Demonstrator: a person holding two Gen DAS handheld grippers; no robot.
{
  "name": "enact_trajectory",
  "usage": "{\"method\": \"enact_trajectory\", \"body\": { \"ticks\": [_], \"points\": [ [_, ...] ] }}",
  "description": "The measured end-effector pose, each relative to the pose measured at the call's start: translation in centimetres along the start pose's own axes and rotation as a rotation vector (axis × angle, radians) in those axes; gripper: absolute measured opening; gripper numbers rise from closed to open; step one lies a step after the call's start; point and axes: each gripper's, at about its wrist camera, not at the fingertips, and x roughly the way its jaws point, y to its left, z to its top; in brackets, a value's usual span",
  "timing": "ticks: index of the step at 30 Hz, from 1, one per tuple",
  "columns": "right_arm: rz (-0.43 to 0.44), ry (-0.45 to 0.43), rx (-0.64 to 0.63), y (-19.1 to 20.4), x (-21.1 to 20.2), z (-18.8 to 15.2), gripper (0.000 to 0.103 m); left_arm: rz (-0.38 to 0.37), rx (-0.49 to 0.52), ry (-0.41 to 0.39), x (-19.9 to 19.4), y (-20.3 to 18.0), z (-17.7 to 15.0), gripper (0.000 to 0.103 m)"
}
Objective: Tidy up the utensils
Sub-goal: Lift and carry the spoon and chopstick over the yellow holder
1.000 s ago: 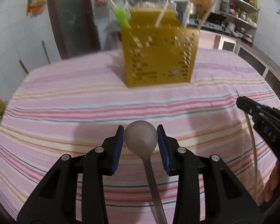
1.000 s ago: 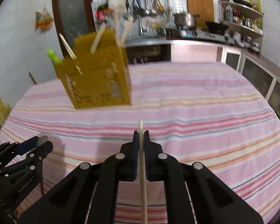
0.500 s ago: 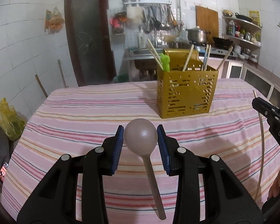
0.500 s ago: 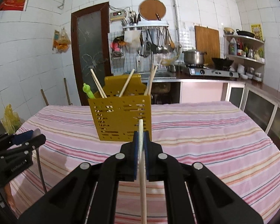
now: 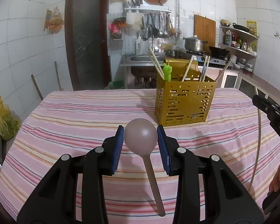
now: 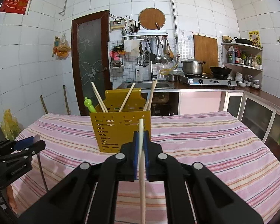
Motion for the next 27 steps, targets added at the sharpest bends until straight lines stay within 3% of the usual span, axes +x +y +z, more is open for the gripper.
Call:
{"method": "enact_trajectory", "body": {
  "ticks": [19, 27],
  "points": [
    [-0.035, -0.092, 0.047, -2.2, 0.0, 3.6, 0.006, -0.055, 0.036, -0.133, -0.6, -1.3, 5.2, 0.035],
    [-0.001, -0.230, 0.047, -1.5, -0.5, 9.9, 0.006, -0.079, 0.006, -0.252, -1.6, -2.0, 11.5, 0.035]
  ]
}}
